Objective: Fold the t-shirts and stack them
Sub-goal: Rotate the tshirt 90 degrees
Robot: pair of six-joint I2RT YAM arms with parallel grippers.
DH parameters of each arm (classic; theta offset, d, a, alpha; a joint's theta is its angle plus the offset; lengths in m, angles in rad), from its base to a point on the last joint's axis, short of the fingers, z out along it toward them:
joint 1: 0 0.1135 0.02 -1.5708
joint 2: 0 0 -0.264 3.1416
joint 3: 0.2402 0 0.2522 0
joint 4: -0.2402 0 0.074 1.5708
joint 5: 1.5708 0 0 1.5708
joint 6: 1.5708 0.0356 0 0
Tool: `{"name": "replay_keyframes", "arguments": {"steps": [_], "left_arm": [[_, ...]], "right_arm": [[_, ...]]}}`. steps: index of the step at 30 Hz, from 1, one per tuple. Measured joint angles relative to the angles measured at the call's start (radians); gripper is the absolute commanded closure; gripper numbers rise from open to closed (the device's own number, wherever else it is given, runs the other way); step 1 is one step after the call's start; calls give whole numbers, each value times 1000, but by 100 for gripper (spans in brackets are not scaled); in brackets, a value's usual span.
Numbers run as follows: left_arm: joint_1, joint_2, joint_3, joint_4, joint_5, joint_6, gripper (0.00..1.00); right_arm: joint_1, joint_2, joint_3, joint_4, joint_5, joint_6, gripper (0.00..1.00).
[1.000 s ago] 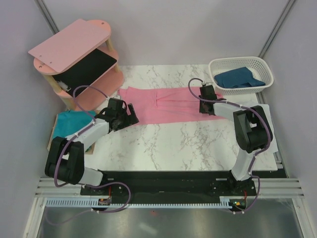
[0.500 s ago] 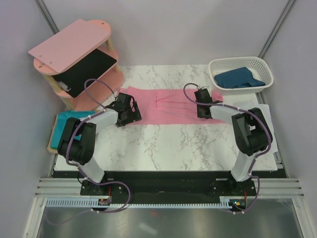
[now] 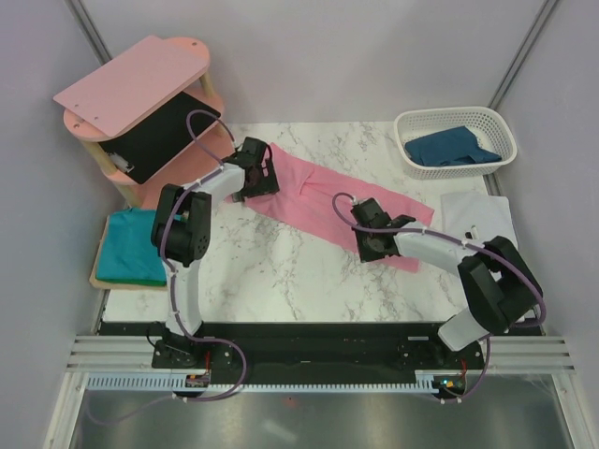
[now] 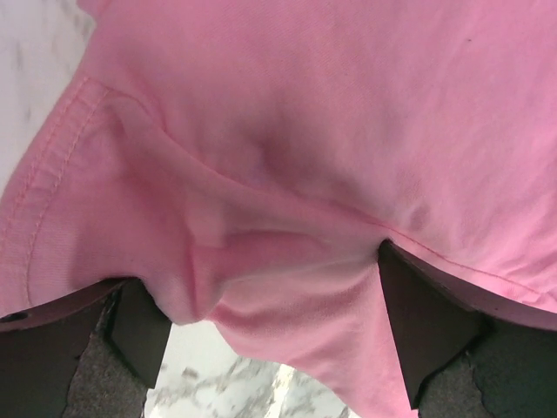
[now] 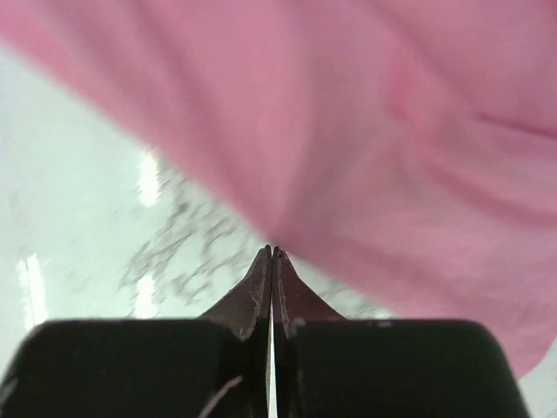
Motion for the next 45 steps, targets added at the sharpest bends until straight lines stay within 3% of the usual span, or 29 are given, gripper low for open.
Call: {"name": "replay_keyframes", "arguments": {"steps": [4,7,11,16,20,26,30,39,45], "left_arm": [[1,129,207,-62,-2,29,0],[2,148,242,-83,4,35,0],[2,54,98,-54,23,35,0],[2,-158,-153,-50,51,34,0],[0,-254,-246,-35,58,33,0],[-1,-272,-335,-8,76,23,0],[-1,-276,-368,5,76,21,0],[-3,-230,-315,-3,59,19,0],[-3,-61,-85,-31,22,20,0]], "right_arm": [[103,-27,-9,-24,-57,32,100],[132,-44,-9,-34,-42,41,100],[100,-74,27,-58,66,28,100],[-38,-28,181,-22,134,-13,100],[-135,133,320,31,167,-45,100],[-203,408,439,50,191,-78,100],[-215,436,492,57,208,-95,100],[-244,469,514,47,220,-109,100],[-227,388,392,84,206,-109,100]]}}
